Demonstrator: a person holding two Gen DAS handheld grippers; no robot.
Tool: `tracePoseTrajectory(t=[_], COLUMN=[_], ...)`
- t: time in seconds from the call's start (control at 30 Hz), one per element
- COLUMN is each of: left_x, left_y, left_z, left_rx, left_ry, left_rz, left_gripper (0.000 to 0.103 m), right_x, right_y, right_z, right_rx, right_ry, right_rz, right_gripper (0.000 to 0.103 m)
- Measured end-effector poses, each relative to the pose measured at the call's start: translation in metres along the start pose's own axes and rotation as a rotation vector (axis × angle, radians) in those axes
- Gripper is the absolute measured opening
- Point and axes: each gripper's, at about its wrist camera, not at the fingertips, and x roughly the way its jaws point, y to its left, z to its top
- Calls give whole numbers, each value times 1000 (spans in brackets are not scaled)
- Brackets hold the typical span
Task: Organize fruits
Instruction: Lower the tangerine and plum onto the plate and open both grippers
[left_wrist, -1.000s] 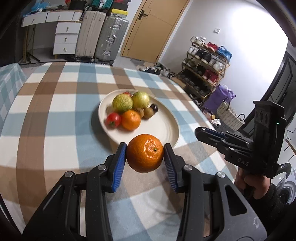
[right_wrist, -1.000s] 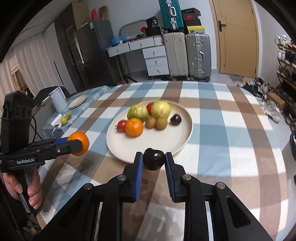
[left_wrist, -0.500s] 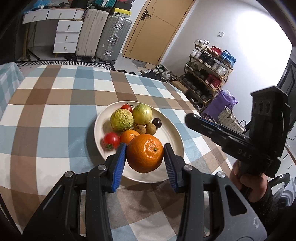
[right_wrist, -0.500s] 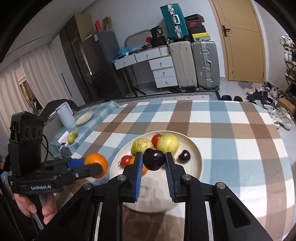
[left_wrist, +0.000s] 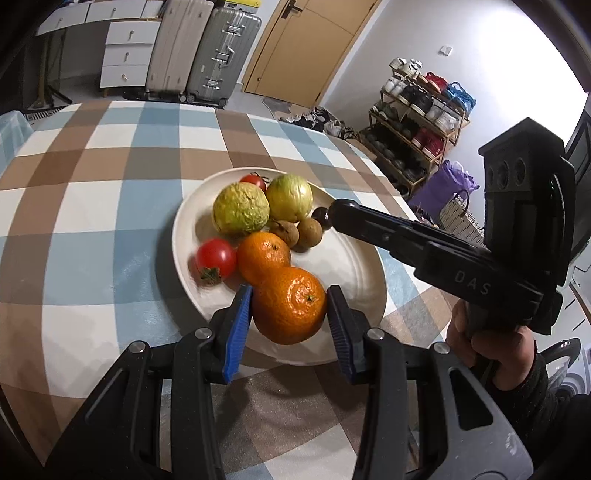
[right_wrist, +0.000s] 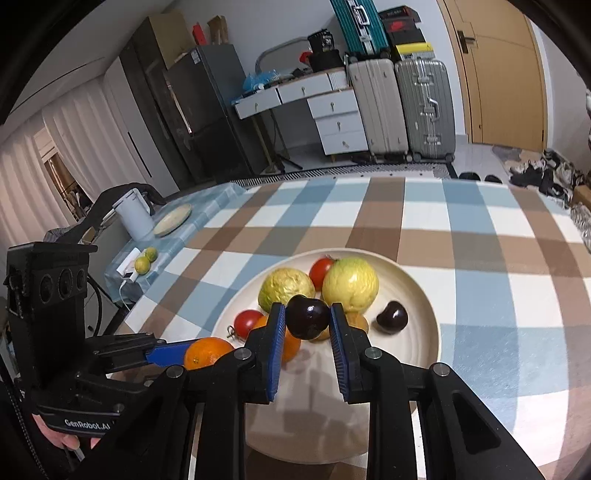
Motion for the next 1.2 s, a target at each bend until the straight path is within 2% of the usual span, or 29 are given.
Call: tracePoseTrajectory(t=[0.6,0.63,0.7,0.73,0.83,0.93,1.07,1.13,1.2], left_x=[10,8,3,0,-11,-24,-46,-56,-66], left_y=[7,6,4,3,-2,-10,-24,-32,-39], left_z=[3,4,5,5,4,2,-4,-8,-12], left_rx=[1,5,3,4,14,28,45,49,51], left_ry=[17,15,10,8,-7,-32,-73,-87,-108], left_rz=[40,50,51,57,72,90,125,147,165], left_gripper=[38,38,38,39,42,48,60,64,68], right_x=[21,21,17,13,-4,-25,-52,-68,-83], right_y=[-3,-3,-5,-5,-6,-6,-3,0,3], right_z=[-9,-9,-9,-9,-10,-13,-21,-25,-29], right_rx=[18,20,33,40,53,63,72,69,64], right_ry=[54,53,36,26,-14,-50,-86,-116,-144], right_rz=[8,14,30,40,52,31,19,18,29], right_gripper=[26,28,42,46,48,53,66,68,80])
